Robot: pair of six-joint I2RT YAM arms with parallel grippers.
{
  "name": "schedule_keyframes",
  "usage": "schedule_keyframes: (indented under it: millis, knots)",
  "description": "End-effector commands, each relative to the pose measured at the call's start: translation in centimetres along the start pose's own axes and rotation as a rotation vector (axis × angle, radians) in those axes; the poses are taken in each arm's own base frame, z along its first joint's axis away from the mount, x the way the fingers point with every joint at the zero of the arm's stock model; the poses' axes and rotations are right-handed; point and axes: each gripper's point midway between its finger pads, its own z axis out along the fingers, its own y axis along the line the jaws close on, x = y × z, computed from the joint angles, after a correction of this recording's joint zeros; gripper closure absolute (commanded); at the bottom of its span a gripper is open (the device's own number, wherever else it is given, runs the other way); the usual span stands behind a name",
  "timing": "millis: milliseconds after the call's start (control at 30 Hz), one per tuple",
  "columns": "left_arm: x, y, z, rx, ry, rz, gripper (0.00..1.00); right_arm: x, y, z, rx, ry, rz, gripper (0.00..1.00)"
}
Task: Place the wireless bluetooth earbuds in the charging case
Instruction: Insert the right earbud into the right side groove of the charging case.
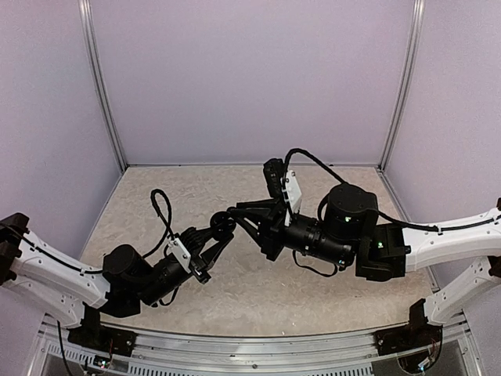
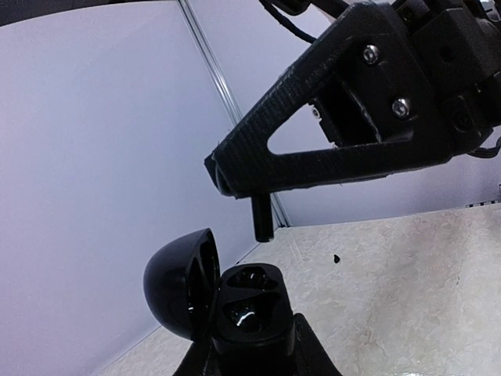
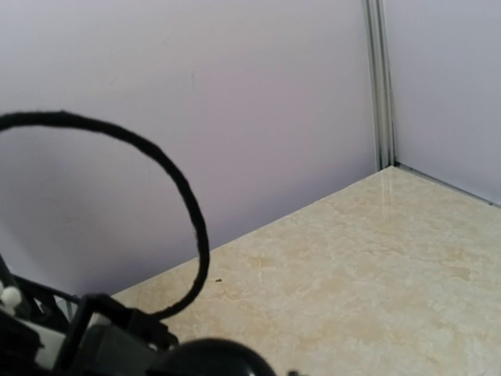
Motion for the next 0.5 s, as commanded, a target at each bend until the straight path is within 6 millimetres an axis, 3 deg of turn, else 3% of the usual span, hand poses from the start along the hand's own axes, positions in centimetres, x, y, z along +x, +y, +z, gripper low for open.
schedule_keyframes:
  millis: [0, 467]
  knots:
    - [-0.9, 0.4, 0.4, -0.022, -0.026, -0.002, 0.89, -2.1, 0.6, 0.0, -0.003, -0.059, -0.010, 1.00]
    - [-1.4, 0.3, 0.6, -0.012, -0.040, -0.008, 0.89, 0.2, 0.3, 0.9, 0.009, -0.009, -0.003, 1.00]
